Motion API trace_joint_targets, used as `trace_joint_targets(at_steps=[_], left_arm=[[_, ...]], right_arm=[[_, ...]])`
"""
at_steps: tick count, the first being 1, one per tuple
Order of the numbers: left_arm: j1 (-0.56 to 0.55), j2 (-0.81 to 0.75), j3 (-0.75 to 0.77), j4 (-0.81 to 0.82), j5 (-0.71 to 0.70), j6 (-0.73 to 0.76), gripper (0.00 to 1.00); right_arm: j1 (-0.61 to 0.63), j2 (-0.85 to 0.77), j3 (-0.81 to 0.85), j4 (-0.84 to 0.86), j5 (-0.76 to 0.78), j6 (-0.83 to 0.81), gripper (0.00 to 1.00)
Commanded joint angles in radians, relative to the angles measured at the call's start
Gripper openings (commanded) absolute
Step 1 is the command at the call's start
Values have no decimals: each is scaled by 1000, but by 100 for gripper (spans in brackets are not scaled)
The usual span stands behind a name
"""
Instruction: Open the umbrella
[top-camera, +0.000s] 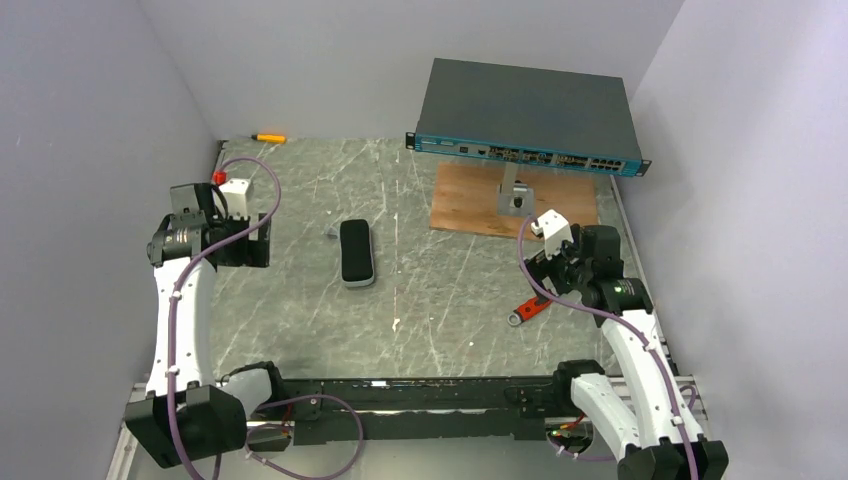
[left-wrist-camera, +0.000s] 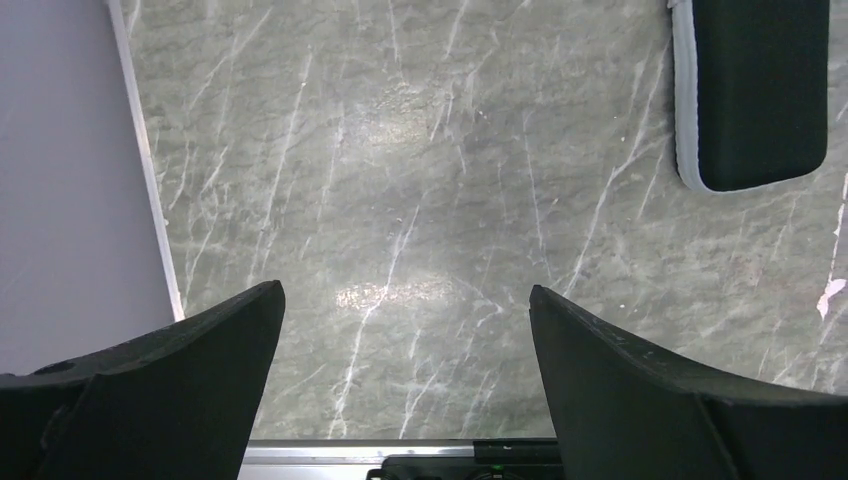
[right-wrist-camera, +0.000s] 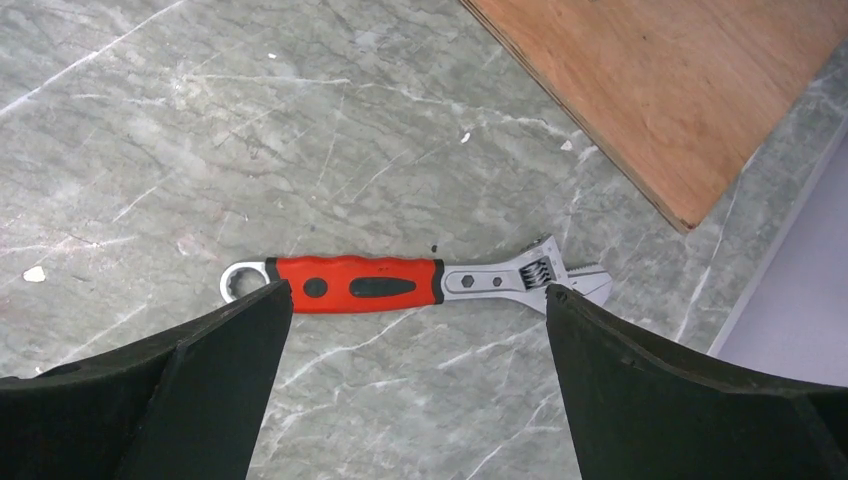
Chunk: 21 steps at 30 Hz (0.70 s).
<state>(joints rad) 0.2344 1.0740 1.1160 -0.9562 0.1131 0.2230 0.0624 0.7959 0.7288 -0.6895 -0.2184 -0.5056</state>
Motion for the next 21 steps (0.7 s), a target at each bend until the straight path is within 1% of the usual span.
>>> trace_joint_targets(at_steps=[1, 4, 7, 10, 15, 19, 21], left_arm=[[2, 33, 25, -9, 124, 37, 98], [-3, 108, 79, -53, 259, 43, 98], [-12, 142, 85, -34, 327, 22, 98], [-40, 145, 45, 7, 356, 3, 98], [-117, 148, -69, 143, 402, -76, 98], [-207, 230, -108, 210, 395, -124, 98], [-228, 284, -114, 236, 407, -140, 98]], right_arm=[[-2, -18, -10, 14, -11, -18, 100], [-2, 23, 13, -8, 18, -38, 100], [-1, 53, 37, -36, 28, -45, 100], [-1, 48, 43, -40, 32, -60, 100], [-2, 62, 65, -62, 18, -82, 100], [-2, 93, 88, -92, -5, -84, 100], [-1, 101, 99, -108, -13, -90, 100]])
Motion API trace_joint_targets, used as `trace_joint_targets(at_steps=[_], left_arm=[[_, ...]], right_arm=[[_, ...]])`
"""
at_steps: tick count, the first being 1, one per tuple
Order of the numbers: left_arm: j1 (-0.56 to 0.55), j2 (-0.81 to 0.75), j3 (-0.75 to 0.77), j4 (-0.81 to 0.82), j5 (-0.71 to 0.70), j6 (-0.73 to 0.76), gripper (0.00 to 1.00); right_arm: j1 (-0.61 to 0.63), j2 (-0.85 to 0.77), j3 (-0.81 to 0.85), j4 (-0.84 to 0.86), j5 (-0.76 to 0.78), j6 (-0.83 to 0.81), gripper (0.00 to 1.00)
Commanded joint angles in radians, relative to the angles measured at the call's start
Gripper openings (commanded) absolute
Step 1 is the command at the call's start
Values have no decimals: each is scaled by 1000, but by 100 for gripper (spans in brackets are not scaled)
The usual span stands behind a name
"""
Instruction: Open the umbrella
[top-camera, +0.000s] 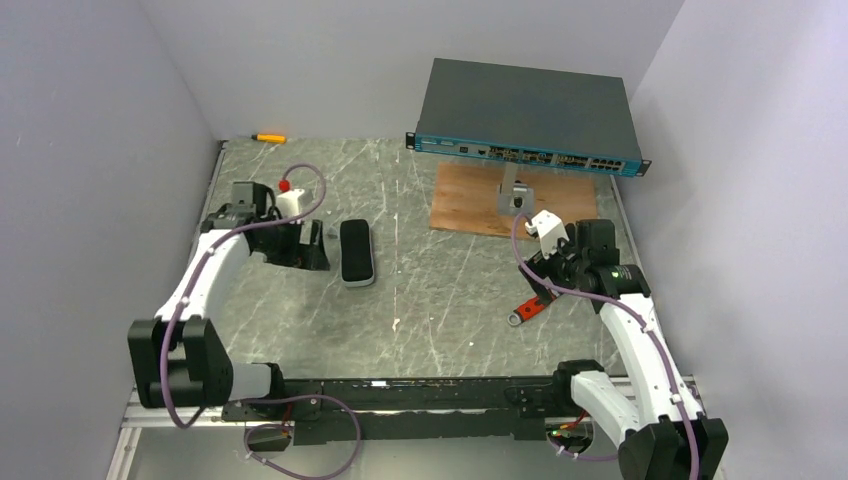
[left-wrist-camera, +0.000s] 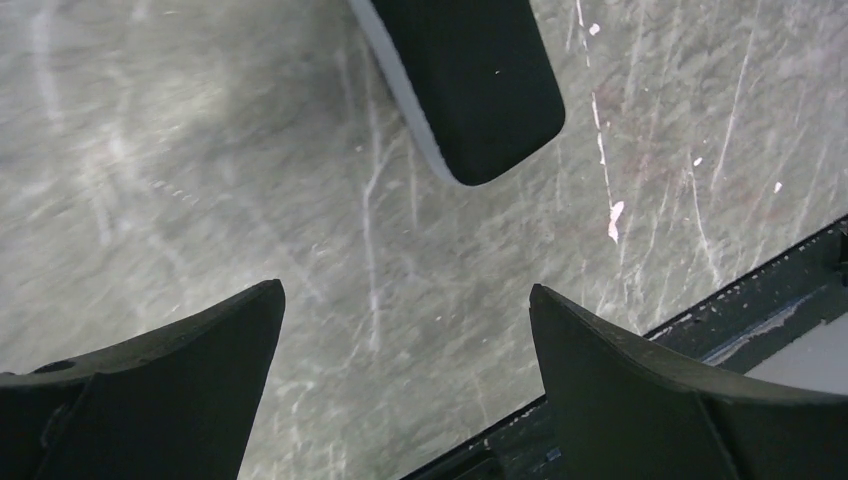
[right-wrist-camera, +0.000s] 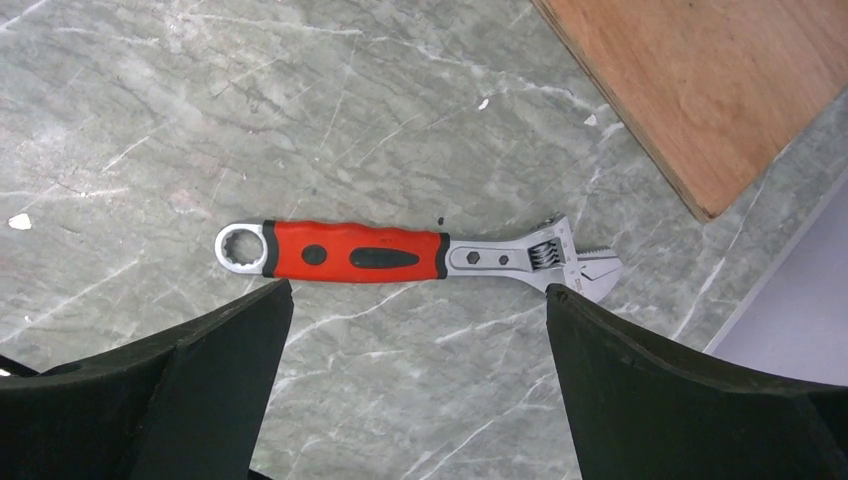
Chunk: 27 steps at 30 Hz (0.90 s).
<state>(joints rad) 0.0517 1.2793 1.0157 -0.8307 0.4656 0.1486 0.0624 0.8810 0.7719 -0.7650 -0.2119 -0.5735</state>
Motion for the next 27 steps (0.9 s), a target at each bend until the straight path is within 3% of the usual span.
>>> trace_joint_targets(at_steps=[1, 12, 17, 20, 24, 27], left_arm=[[-73, 102, -15, 131, 59, -75, 99], [-159, 337, -19, 400, 207, -199, 83], [-299, 311, -100, 484, 255, -209, 80], [-340, 257, -118, 455, 295, -162, 79], [-284, 120, -131, 374, 326, -61, 80], [-132, 5, -149, 365, 331, -48, 82]], right_arm=[[-1, 21, 63, -41, -24, -22, 100], [-2, 67, 150, -146, -70, 4, 100], [-1, 76, 170, -164, -104, 0, 99], [2, 79, 162, -144, -125, 5, 99], [35, 102, 146, -103, -134, 29, 98], [128, 127, 132, -37, -121, 70, 98]])
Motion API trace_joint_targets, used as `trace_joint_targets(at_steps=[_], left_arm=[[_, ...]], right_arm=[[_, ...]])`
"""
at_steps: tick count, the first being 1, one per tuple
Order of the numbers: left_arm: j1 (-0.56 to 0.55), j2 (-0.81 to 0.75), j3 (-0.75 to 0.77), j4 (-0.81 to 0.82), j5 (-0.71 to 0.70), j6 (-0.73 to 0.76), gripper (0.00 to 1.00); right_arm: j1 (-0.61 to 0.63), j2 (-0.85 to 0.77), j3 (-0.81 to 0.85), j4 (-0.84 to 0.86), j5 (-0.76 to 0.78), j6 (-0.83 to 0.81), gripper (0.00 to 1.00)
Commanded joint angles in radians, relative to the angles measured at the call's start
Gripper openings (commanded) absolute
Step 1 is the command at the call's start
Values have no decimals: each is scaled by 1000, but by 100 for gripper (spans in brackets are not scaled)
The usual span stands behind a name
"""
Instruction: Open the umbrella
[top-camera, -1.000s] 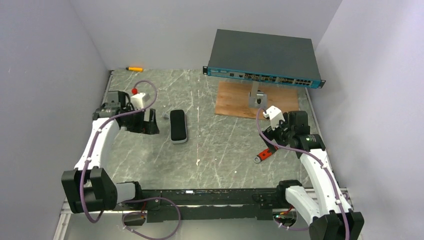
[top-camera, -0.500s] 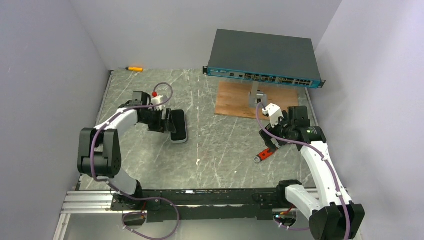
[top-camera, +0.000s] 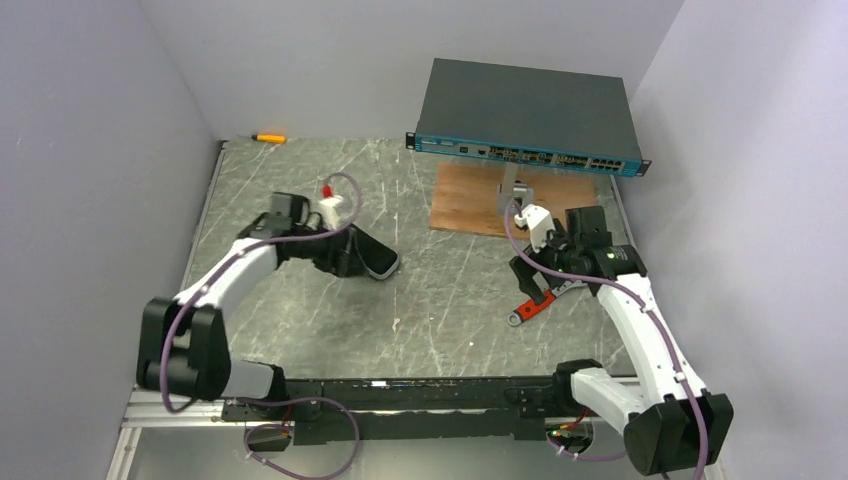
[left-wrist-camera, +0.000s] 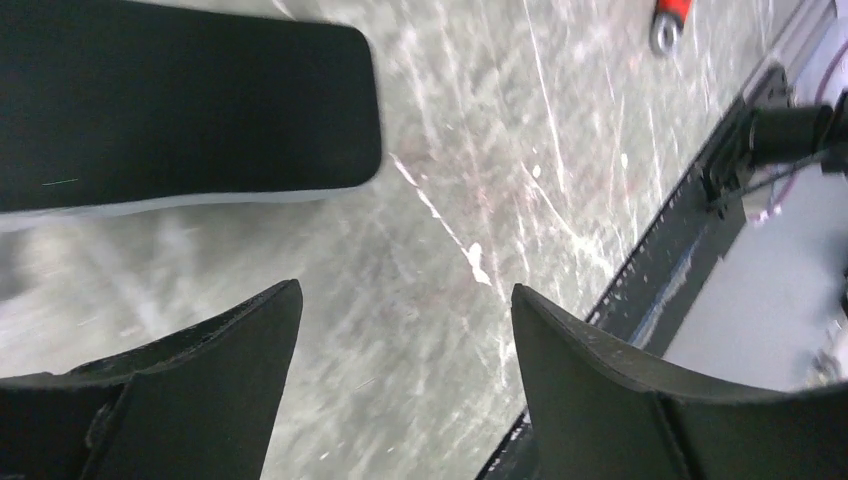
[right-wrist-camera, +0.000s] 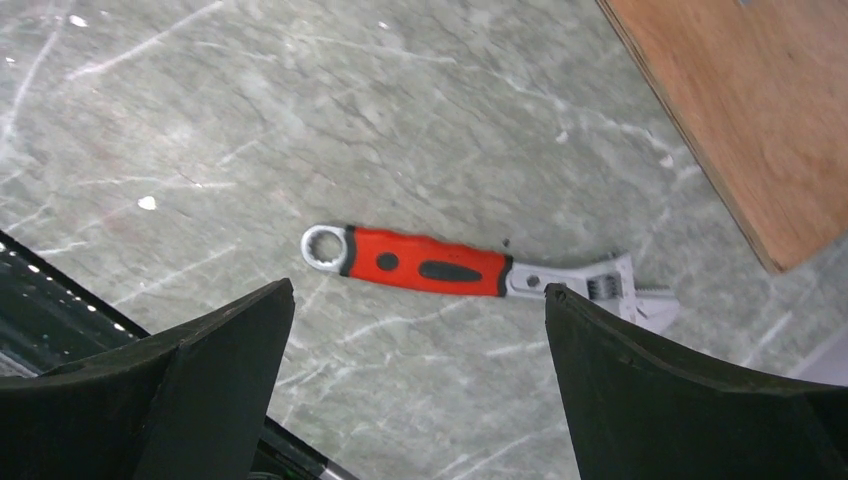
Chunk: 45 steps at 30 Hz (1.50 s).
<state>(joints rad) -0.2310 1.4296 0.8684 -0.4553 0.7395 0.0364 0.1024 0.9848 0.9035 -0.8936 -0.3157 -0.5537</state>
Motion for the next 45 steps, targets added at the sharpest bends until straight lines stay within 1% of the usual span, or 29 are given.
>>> trace_joint_targets(at_steps=[1, 2, 4, 6, 8, 10, 12, 14, 18, 22, 25, 28, 33, 36, 38, 39, 40, 42, 45], left_arm=[[197, -170, 7, -16, 49, 75, 82], [250, -185, 26, -19, 23, 89, 82], [321, -175, 66, 10, -77, 99, 81], [362, -101, 129, 21, -131, 124, 80], [370, 42, 235, -26, -127, 172, 79], [369, 170, 342, -49, -118, 155, 79], [368, 264, 390, -49, -98, 125, 77], [358, 322, 403, -31, -86, 87, 75], [310, 381, 393, 4, -45, 27, 69], [195, 401, 361, 10, -31, 50, 61], [116, 393, 321, 29, -27, 58, 54], [59, 365, 262, 82, -3, 11, 46], [-21, 317, 177, 158, 43, -96, 40], [-43, 292, 141, 214, 107, -178, 41], [-42, 260, 106, 260, 146, -227, 45], [-39, 215, 87, 279, 144, -226, 49], [-29, 162, 55, 310, 124, -225, 54], [4, 41, -49, 399, 82, -225, 65], [61, -110, -164, 497, 11, -207, 75]], right_arm=[[124, 33, -3, 121, -3, 63, 98], [160, 46, -7, 144, 8, 76, 98], [213, 83, -5, 183, 16, 95, 98], [248, 107, -3, 211, 12, 105, 98], [285, 129, 2, 217, 18, 98, 98], [319, 146, 7, 215, 30, 87, 97], [341, 159, 12, 213, 37, 73, 98], [354, 170, 21, 207, 43, 61, 98], [368, 181, 33, 198, 67, 45, 98], [377, 188, 54, 185, 72, 43, 98], [390, 190, 61, 194, 76, 48, 98], [405, 198, 60, 215, 83, 58, 98], [458, 221, 39, 301, 99, 88, 97], [507, 251, 42, 343, 120, 132, 97], [543, 268, 41, 365, 123, 152, 96], [565, 271, 35, 381, 126, 153, 96], [601, 272, 22, 404, 144, 151, 96], [654, 282, -4, 456, 178, 144, 96], [710, 325, -4, 522, 205, 151, 96]])
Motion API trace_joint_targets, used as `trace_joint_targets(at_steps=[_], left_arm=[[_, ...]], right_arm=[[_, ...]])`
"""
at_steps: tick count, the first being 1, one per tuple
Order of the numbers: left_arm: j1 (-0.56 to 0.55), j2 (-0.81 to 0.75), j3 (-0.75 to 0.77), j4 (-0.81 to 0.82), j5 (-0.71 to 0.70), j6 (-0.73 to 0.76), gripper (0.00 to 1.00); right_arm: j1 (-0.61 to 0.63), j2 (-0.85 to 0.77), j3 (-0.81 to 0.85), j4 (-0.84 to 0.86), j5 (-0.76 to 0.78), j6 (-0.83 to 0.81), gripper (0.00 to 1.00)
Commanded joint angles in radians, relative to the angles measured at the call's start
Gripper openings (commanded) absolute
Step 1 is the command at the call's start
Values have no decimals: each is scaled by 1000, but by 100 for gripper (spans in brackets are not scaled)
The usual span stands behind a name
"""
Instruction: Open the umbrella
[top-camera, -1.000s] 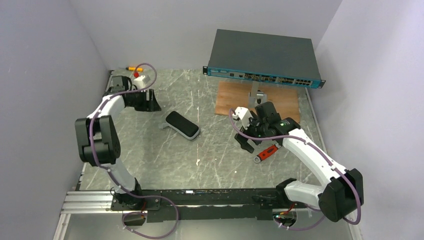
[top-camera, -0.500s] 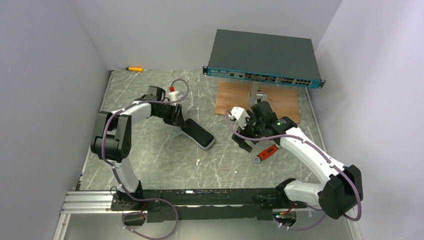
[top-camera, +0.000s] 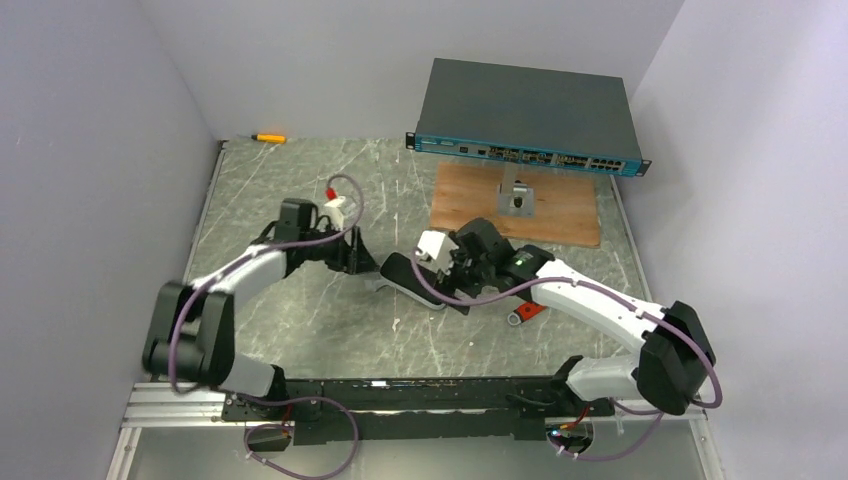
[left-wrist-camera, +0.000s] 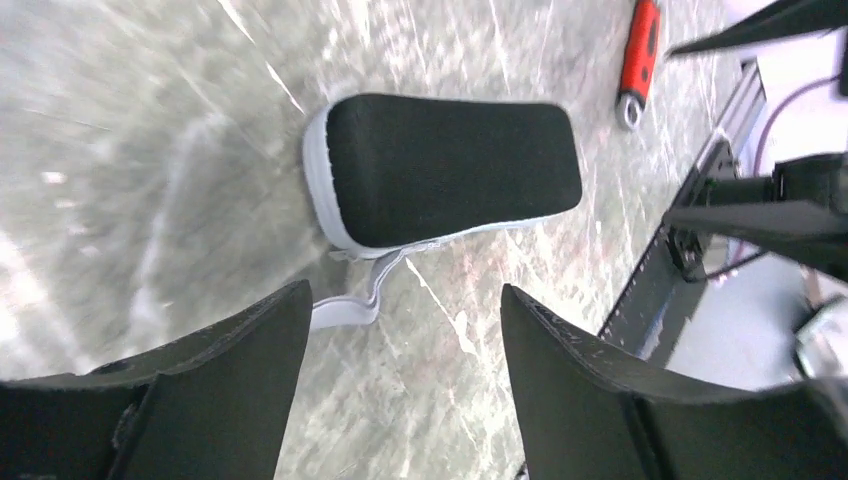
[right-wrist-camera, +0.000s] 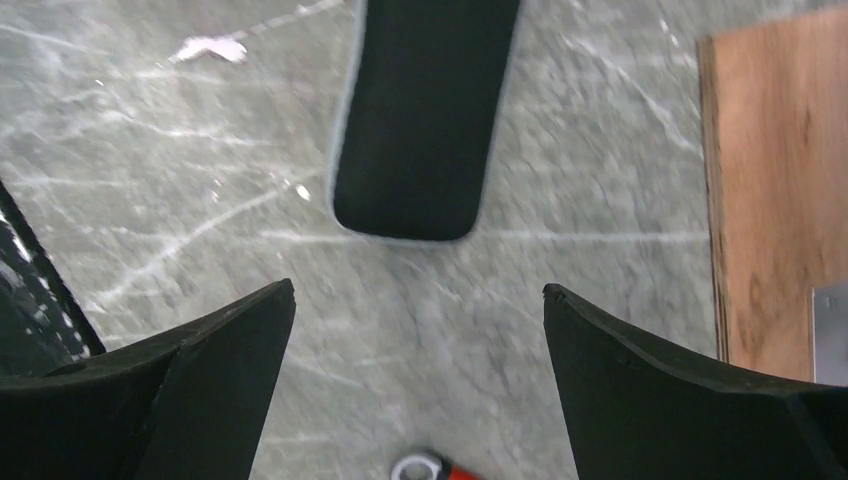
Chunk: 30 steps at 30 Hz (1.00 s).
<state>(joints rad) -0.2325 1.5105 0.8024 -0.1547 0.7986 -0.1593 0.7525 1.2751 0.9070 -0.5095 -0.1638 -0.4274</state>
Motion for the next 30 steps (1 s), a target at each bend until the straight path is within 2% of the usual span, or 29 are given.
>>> trace_joint_targets(at_steps=[1, 5, 9, 15, 18, 23, 25, 30], left_arm=[[74, -226, -128, 222, -61, 7, 76], [119, -304, -209, 336, -126, 61, 75], [192, -285, -230, 385, -58, 24, 70], [197, -309, -290, 431, -82, 38, 71], [198, -329, -315, 466, -61, 53, 67], [161, -343, -355, 538, -105, 35, 54], [114, -353, -367, 533, -125, 61, 49], [-32, -417, -449, 557, -235, 45, 43]], right_arm=[[72, 52, -1, 147, 42, 31, 95], [138, 119, 25, 187, 50, 63, 95], [181, 199, 27, 258, 135, 83, 97], [193, 306, 37, 280, 226, 70, 96], [185, 301, 16, 242, 236, 63, 90], [164, 185, -129, 216, 209, 19, 66], [153, 145, -176, 209, 178, -11, 60], [58, 86, -207, 138, 44, -67, 55]])
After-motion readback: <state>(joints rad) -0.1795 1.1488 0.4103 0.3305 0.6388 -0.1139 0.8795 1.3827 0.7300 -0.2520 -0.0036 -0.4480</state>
